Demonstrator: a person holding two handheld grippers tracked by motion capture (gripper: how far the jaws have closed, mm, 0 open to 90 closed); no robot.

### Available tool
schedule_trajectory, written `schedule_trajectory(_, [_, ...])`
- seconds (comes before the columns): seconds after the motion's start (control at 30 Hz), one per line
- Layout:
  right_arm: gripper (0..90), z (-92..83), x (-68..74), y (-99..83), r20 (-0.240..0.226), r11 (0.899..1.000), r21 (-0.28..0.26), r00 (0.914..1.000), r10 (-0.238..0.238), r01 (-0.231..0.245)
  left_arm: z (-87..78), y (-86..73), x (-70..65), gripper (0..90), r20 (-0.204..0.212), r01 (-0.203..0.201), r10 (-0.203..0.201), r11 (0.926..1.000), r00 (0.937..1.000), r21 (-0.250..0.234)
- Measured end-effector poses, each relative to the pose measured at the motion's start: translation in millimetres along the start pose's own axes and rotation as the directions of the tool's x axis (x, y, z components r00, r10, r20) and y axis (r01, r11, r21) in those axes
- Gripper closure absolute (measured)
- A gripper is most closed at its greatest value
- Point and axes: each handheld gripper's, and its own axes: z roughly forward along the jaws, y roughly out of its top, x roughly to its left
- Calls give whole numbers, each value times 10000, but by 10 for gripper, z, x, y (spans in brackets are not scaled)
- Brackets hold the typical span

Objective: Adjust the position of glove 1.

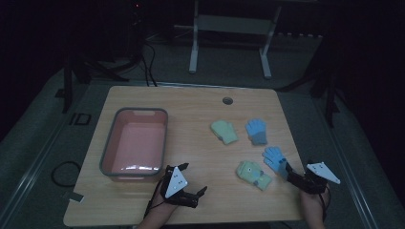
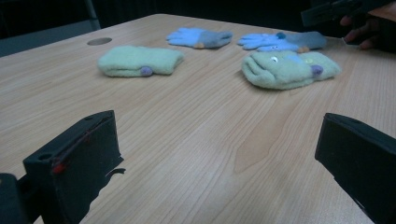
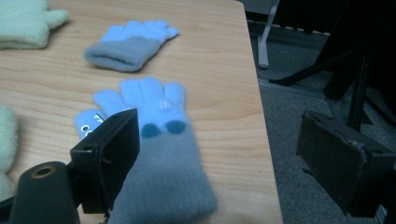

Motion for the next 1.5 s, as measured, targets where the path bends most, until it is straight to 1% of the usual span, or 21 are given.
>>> schedule_trajectory(0.1, [136, 4, 10, 1, -7, 9999, 121, 10000, -52, 52, 2, 2, -8, 1, -82, 18, -17, 10000, 10000, 45])
schedule_trajectory(0.13, [136, 13, 23, 11, -18, 9993, 345, 9999, -129, 129, 5, 4, -12, 1, -105, 6, -5, 10000, 9999, 98])
schedule_trajectory(0.2, [136, 21, 30, 15, 51, 9988, 429, 9997, -244, 241, 13, 8, -24, 1, -106, 1, 0, 9999, 9999, 136])
schedule_trajectory(0.3, [136, 43, 37, 28, 103, 9968, 705, 9992, -388, 380, 14, 7, -32, 1, -35, 81, -81, 10000, 10000, 22])
schedule_trajectory(0.33, [136, 44, 25, 44, 81, 9961, 860, 9997, -217, 210, 13, 7, -34, 2, -65, 75, -75, 10000, 10000, 17])
schedule_trajectory(0.37, [136, 39, 16, 60, -23, 9966, 814, 9999, -101, 102, 12, 7, -35, 2, -66, 65, -65, 10000, 10000, 8])
schedule_trajectory(0.5, [129, 35, -23, 144, -329, 9935, 1138, 9995, 36, 1, 10, 6, -35, 2, -67, 76, -76, 10000, 9999, -33])
schedule_trajectory(0.67, [119, -13, -58, 252, -492, 9931, 1166, 9986, 193, -134, 10, 5, -32, 2, -66, 122, -122, 9999, 9999, -35])
schedule_trajectory(0.73, [137, -40, -67, 311, -580, 9926, 1194, 9979, 273, -203, 11, 6, -27, 1, -40, 140, -140, 9999, 9999, -22])
schedule_trajectory(0.77, [136, -29, -90, 357, -965, 9871, 1576, 9944, 427, -271, 11, 6, -27, 1, -41, 145, -145, 9999, 9999, -24])
schedule_trajectory(0.8, [139, -18, -103, 379, -1200, 9836, 1767, 9911, 577, -359, 11, 6, -28, 2, -36, 124, -124, 9999, 9999, -26])
schedule_trajectory(0.83, [143, -9, -110, 406, -1295, 9810, 1867, 9885, 776, -525, 11, 6, -31, 2, -30, 106, -106, 9999, 9999, -18])
schedule_trajectory(0.87, [142, 1, -109, 432, -1201, 9792, 1914, 9885, 920, -678, 12, 7, -35, 2, -21, 68, -68, 10000, 10000, -1])
schedule_trajectory(0.9, [138, 5, -101, 460, -1093, 9781, 1945, 9893, 969, -743, 14, 7, -40, 1, -21, 27, -27, 10000, 10000, 11])
schedule_trajectory(0.93, [118, 2, -93, 495, -1303, 9798, 1892, 9873, 904, -648, 14, 8, -42, 2, -22, 5, -5, 10000, 10000, 11])
schedule_trajectory(1.07, [120, -21, -45, 617, -1649, 9843, 1686, 9830, 811, -530, 14, 7, -34, 2, 14, 54, -55, 10000, 10000, 19])
schedule_trajectory(1.13, [144, -34, -11, 699, -1789, 9866, 1584, 9815, 683, -398, 13, 7, -30, 1, 15, 112, -112, 9999, 9999, 1])
schedule_trajectory(1.2, [206, -33, -1, 766, -2005, 9873, 1542, 9773, 683, -374, 12, 6, -27, 2, 27, 129, -129, 9999, 9999, -15])
schedule_trajectory(1.27, [205, -23, 25, 838, -2106, 9878, 1532, 9758, 593, -270, 12, 6, -29, 2, 40, 116, -116, 9999, 9999, -14])
schedule_trajectory(1.47, [175, 68, 136, 1034, -2654, 9868, 1620, 9635, 361, 77, 11, 6, -37, 1, 64, 28, -28, 10000, 10000, -22])
schedule_trajectory(1.5, [165, 85, 158, 1065, -2671, 9871, 1592, 9633, 275, 160, 11, 6, -35, 1, 71, 47, -47, 10000, 10000, -30])
